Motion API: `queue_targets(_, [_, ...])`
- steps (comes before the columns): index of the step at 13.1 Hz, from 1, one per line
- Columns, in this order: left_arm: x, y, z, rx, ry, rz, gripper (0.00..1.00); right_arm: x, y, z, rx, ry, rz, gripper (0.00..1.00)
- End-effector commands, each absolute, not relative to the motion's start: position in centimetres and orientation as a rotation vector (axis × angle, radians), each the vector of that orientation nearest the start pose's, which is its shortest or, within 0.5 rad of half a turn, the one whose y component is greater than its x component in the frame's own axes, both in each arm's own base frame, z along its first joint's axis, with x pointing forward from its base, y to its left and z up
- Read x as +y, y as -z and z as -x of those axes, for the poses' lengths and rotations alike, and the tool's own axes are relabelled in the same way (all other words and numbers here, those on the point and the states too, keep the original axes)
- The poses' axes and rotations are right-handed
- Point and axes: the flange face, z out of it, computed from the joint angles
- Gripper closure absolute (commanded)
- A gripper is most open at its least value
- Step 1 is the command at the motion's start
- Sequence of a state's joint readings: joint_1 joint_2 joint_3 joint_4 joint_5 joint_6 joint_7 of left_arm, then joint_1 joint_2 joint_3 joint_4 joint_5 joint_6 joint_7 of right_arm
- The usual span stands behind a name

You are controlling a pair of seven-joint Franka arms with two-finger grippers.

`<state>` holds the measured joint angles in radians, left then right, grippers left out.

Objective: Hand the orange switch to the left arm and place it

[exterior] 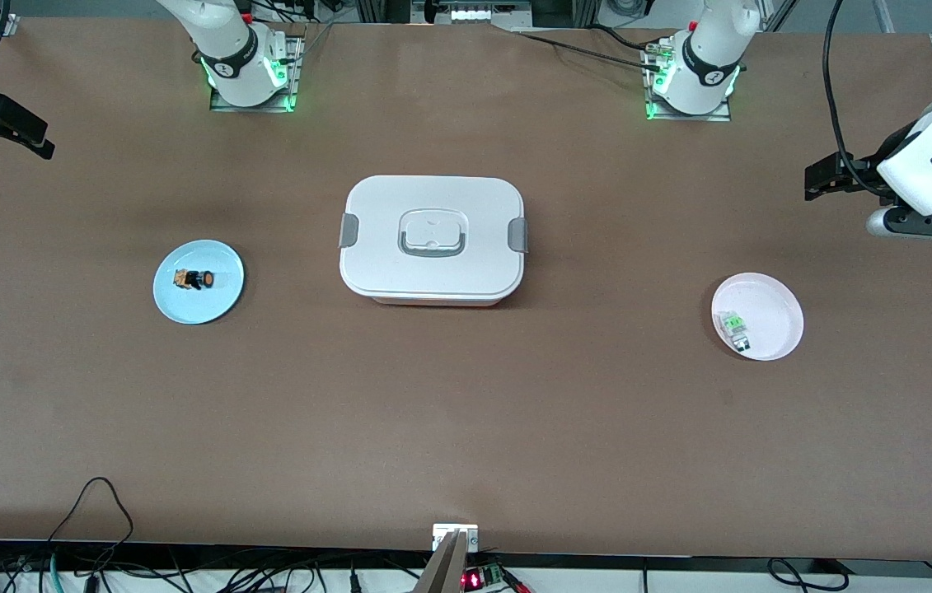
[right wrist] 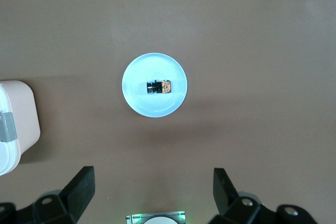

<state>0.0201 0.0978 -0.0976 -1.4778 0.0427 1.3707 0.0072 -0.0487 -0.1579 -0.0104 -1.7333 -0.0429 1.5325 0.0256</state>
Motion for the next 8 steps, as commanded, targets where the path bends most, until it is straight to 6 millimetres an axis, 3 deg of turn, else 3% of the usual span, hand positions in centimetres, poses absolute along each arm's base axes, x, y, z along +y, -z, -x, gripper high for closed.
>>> queue_targets(1, [-3.5,-60.4,-56.4,0.134,-0.305,3.092,0.0,-3.3,-63.1,-48.9,0.136,-0.054,3.165,0.0])
queue_targets(8, [-3.6,-60.4,-57.4,0.141,-0.215,3.103,0.0,-3.0,-62.8,-49.7,0.133,-0.044,3.151,0.0])
